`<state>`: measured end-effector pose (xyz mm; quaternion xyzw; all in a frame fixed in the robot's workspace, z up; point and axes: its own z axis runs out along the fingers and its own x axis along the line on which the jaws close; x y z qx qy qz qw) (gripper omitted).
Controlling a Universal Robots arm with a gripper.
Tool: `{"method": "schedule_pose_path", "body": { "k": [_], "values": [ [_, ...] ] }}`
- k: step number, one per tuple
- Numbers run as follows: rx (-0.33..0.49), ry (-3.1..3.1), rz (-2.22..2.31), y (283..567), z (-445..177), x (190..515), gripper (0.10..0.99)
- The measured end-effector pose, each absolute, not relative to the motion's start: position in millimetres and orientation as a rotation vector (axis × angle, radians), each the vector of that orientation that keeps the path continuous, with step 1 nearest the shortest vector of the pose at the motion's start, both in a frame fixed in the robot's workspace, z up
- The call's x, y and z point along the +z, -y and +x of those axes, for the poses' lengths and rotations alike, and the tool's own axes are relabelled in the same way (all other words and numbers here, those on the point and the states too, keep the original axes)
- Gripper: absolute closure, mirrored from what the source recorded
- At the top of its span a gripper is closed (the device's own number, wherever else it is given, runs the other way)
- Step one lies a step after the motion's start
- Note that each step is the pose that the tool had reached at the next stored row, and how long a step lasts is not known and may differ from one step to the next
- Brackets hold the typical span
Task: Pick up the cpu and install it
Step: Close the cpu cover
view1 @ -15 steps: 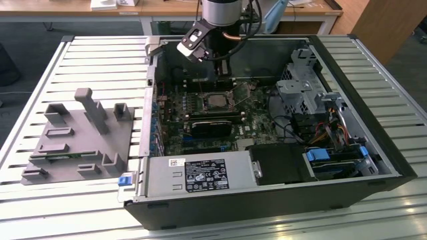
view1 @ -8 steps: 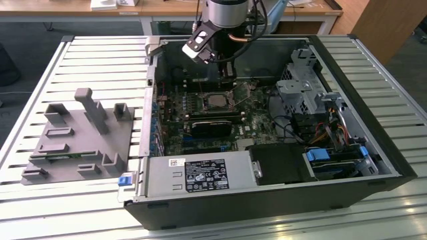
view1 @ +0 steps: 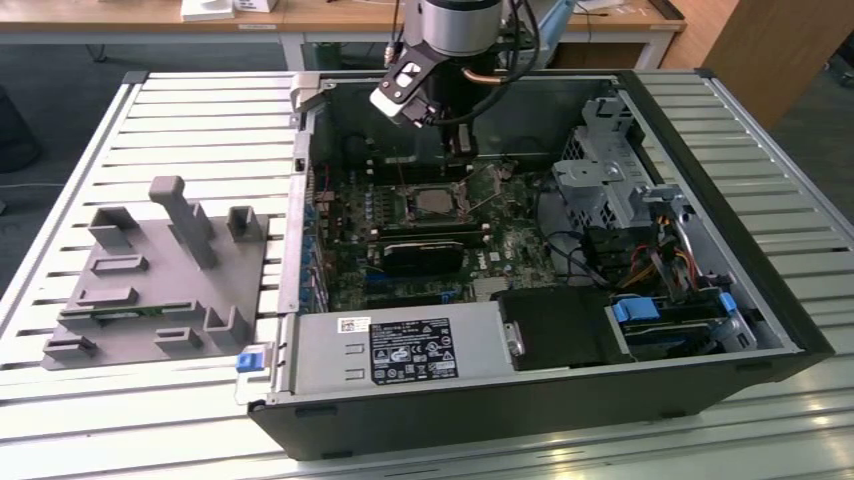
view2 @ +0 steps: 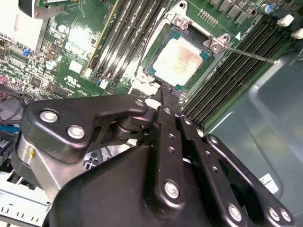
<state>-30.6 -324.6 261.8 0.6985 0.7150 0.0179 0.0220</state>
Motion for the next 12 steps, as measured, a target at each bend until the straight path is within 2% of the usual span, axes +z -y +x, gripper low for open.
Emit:
{"method": "schedule_pose_path", "body": {
  "k": [12],
  "values": [
    [0.055, -2.215, 2.164, 324.6, -27.3, 261.6, 0.98]
  ]
}}
